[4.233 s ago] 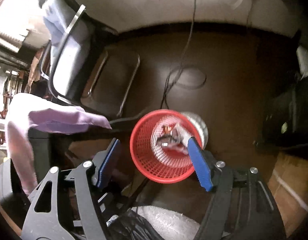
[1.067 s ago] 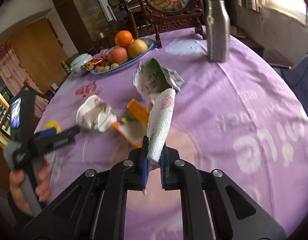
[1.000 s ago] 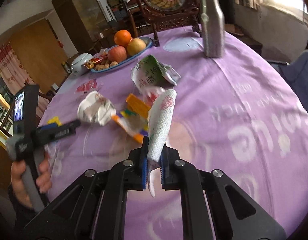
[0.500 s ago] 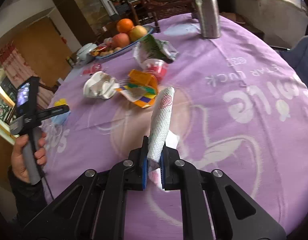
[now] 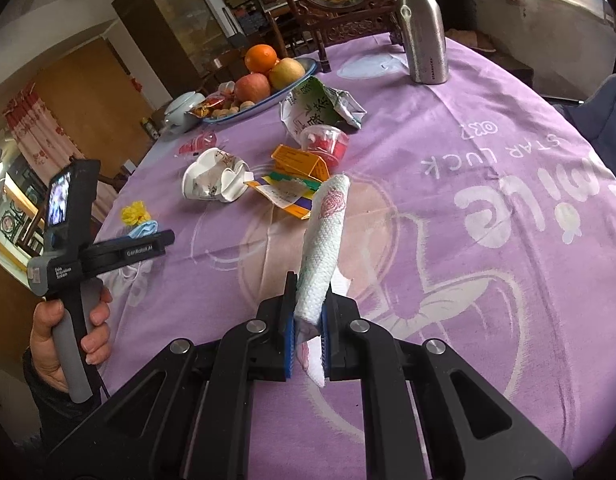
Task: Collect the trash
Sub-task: 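Grasp the blue face mask with the left gripper and lift it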
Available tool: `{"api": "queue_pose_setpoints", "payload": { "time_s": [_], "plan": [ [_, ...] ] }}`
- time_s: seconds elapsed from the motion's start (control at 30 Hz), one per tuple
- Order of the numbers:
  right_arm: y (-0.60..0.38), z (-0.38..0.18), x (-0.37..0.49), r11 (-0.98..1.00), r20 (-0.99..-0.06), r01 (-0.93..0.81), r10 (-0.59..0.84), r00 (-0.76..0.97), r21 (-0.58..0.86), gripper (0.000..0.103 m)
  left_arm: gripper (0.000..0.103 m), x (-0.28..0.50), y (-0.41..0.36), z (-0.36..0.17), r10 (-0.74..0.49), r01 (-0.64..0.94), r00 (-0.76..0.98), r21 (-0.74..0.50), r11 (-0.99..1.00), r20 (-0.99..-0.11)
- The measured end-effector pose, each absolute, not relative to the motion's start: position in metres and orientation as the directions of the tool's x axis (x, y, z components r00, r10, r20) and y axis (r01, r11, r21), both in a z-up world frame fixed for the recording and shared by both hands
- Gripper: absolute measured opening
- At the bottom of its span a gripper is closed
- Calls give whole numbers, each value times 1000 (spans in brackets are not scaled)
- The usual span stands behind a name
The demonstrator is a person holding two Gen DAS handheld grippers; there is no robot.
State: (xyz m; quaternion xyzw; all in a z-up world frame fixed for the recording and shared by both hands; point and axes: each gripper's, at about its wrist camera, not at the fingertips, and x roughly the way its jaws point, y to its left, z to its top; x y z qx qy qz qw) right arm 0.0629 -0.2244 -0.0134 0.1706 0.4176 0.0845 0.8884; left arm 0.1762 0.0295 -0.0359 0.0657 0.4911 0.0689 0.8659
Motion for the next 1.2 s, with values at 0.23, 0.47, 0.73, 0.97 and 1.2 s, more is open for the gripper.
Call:
{"api": "queue_pose_setpoints", "payload": {
  "time_s": [0.23,0.47,0.73,0.97,1.2],
  "plan": [
    [-227,-13,60,924,-710,-8,299,638,381,12,80,193,72,-36,276,-200,467,204,958,-840],
    [-224,-11,58,922,-704,-22,310,639,386,12,80,212,96,-62,285,-253,401,194,948,-871],
    [-227,-20,62,918,-719,4,308,623,396,13,4,205,79,-61,305,-190,424,245,951,-853],
    [-226,-20,60,915,-716,2,314,623,403,13,5,185,70,-42,217,-137,477,172,976,-852],
    [-236,-13,48,908,-695,8,314,647,418,12,5,145,21,-15,-80,109,500,-29,994,-862]
  ]
}}
